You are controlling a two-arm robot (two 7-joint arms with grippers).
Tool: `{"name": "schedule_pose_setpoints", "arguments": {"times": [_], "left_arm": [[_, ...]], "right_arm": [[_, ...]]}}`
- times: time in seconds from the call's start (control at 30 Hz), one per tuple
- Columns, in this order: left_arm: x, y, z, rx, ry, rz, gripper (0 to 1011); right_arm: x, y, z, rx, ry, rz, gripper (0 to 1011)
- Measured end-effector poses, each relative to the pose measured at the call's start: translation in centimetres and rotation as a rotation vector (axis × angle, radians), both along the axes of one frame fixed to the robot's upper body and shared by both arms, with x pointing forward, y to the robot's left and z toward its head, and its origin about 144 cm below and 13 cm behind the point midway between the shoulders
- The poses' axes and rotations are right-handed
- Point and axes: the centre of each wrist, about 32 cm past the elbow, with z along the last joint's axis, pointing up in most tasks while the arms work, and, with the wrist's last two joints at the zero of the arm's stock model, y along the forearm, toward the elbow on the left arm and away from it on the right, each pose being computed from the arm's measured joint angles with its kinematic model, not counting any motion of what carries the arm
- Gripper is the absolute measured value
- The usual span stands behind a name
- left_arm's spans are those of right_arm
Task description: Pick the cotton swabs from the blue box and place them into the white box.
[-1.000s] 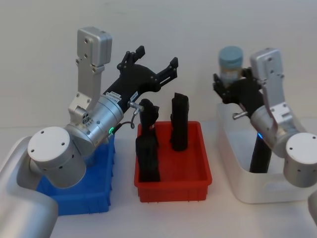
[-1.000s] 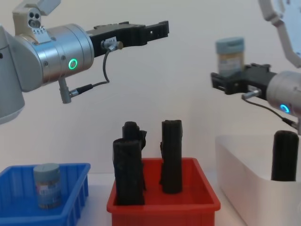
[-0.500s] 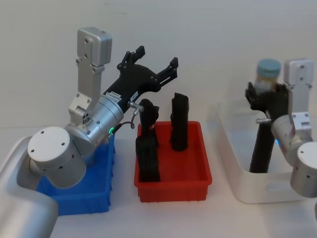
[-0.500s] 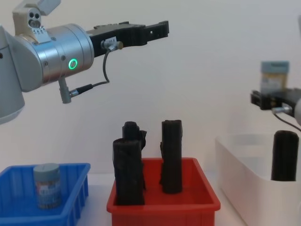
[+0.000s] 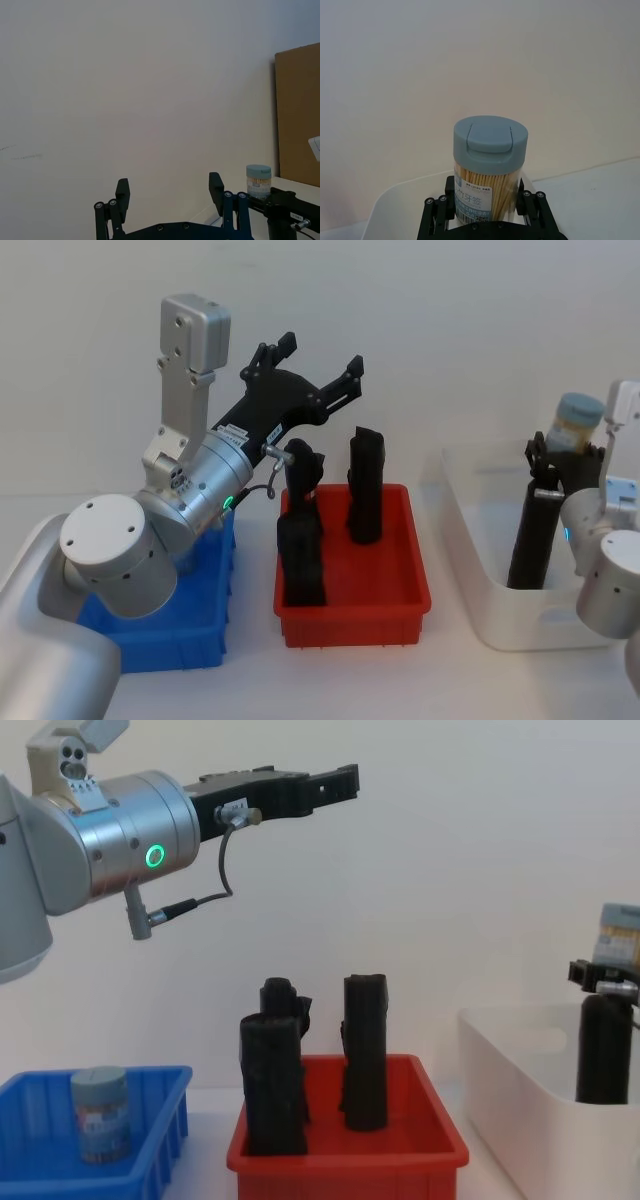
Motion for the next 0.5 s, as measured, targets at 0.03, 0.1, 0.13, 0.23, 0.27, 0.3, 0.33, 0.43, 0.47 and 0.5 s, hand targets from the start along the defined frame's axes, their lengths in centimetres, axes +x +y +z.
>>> {"name": "schedule_pose_setpoints", "arguments": {"times": [0.03, 0.1, 0.13, 0.23, 0.27, 0.3, 0.33, 0.43, 0.47, 0.5], "left_arm": [[0.0, 0.0, 0.0, 0.0, 0.0, 0.0, 1004], [0.0, 0.0, 0.0, 0.0, 0.0, 0.0, 1004], [0.0, 0.0, 0.0, 0.0, 0.0, 0.0, 1004], [0.0, 0.0, 0.0, 0.0, 0.0, 0.0, 1004], [0.0, 0.0, 0.0, 0.0, 0.0, 0.0, 1004], [0.0, 0.0, 0.0, 0.0, 0.0, 0.0, 1004], [0.0, 0.0, 0.0, 0.0, 0.0, 0.0, 1004], [0.0, 0.0, 0.0, 0.0, 0.0, 0.0, 1004], [0.0, 0.0, 0.0, 0.0, 0.0, 0.0, 1004], [0.0, 0.0, 0.0, 0.0, 0.0, 0.0, 1004]], "right_arm": [[0.2, 0.1, 0.0, 0.016, 0.001, -0.005, 646], [0.3, 0.2, 0.0, 0.03, 0.001, -0.009, 646], [0.5, 0.3, 0.1, 0.044, 0.0, -0.01, 646], [0.7, 0.5, 0.3, 0.064, -0.01, -0.011, 646], [0.8, 0.5, 0.5, 0.074, -0.018, -0.012, 646], [0.9, 0.6, 0.7, 0.08, -0.022, -0.011, 646], [1.0, 0.7, 0.9, 0.089, -0.03, -0.009, 646], [1.2, 0.8, 1.3, 0.107, -0.042, -0.005, 646], [1.2, 0.8, 1.3, 0.11, -0.045, -0.004, 646], [1.2, 0.9, 1.4, 0.114, -0.048, -0.003, 646]]}}
